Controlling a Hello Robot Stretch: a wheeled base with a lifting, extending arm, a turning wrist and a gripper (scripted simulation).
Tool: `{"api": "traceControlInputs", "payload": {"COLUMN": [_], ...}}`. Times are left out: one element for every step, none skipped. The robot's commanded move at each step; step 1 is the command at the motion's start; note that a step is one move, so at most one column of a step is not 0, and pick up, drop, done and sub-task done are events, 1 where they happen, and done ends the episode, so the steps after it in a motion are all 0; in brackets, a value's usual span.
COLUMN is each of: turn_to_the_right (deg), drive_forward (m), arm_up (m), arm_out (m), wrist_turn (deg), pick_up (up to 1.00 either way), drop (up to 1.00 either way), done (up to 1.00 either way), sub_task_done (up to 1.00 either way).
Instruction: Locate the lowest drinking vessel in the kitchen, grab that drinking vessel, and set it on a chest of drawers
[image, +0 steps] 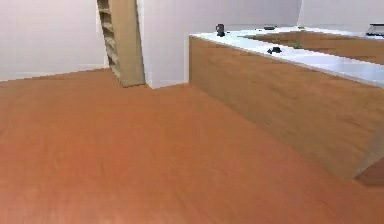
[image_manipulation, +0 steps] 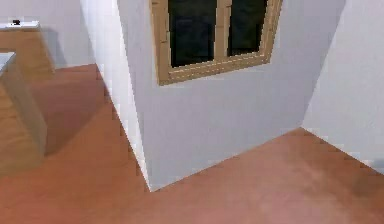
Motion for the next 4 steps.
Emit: {"api": "traceControlInputs", "payload": {"turn_to_the_right": [0.0,0.0,0.0,-45.0], "drive_forward": [1.0,1.0,0.7,0.0], "arm_up": [0.0,0.0,0.0,0.0], "arm_out": [0.0,0.0,0.0,0.0], "wrist_turn": [0.0,0.0,0.0,0.0], "pick_up": [0.0,0.0,0.0,0.0], "drop": [0.0,0.0,0.0,0.0], "done": [0.0,0.0,0.0,0.0], "sub_task_done": [0.0,0.0,0.0,0.0]}}
